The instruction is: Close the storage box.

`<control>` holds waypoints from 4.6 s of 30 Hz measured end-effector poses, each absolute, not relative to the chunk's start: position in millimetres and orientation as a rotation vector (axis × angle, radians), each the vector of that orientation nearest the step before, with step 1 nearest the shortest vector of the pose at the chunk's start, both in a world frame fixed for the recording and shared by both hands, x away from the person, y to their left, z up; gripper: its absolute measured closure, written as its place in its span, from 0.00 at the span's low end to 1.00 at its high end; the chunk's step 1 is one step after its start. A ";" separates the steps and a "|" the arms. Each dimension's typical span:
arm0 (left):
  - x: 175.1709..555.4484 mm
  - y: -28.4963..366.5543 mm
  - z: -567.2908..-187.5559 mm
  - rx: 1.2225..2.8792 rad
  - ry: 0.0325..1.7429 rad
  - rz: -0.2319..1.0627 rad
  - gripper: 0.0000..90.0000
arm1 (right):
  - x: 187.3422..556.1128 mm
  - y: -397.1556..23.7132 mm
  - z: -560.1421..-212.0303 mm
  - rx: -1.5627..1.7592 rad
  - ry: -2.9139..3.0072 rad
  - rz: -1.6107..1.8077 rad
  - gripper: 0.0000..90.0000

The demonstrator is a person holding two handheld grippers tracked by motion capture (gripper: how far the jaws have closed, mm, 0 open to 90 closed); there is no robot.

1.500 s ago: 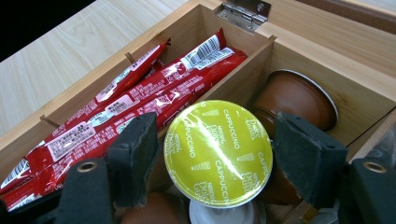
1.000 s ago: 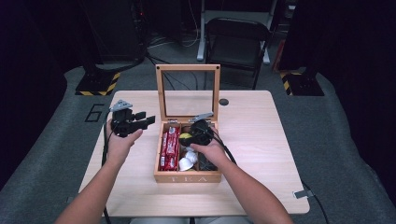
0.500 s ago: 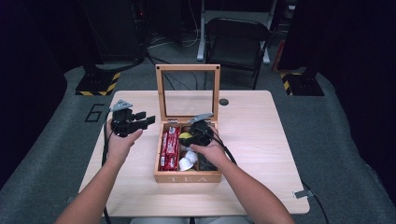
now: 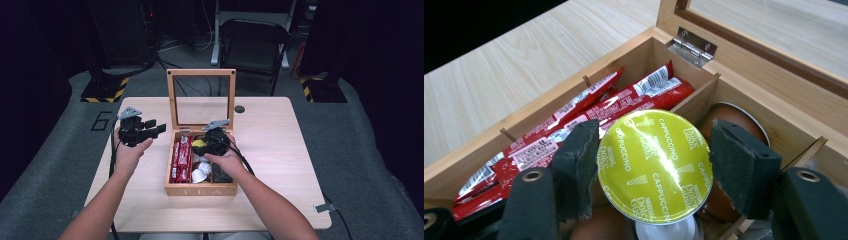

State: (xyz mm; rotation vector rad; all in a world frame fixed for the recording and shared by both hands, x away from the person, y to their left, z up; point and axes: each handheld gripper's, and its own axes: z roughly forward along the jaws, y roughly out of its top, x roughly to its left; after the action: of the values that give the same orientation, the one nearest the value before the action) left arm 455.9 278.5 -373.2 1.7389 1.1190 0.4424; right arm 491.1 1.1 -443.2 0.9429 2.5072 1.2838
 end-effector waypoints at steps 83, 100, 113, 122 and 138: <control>455.1 271.0 -373.2 1.739 1.114 0.440 0.54 | 463.6 -167.8 -448.8 1.229 2.199 1.107 0.42; 455.0 269.7 -373.5 1.744 1.113 0.438 0.54 | 457.4 -189.8 -473.8 1.280 2.173 1.018 0.42; 454.8 269.9 -373.6 1.749 1.113 0.439 0.54 | 456.0 -198.6 -491.6 1.320 2.168 0.950 0.42; 454.8 269.6 -373.8 1.748 1.113 0.442 0.54 | 456.1 -198.2 -495.1 1.323 2.172 0.926 0.41; 453.8 271.0 -372.7 1.743 1.114 0.441 0.54 | 459.7 -185.2 -465.1 1.266 2.138 0.999 0.33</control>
State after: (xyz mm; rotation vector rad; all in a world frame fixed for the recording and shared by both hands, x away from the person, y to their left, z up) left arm 453.8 271.0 -372.7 1.7427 1.1144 0.4411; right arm 459.7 -185.2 -465.1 1.2656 2.1381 0.9991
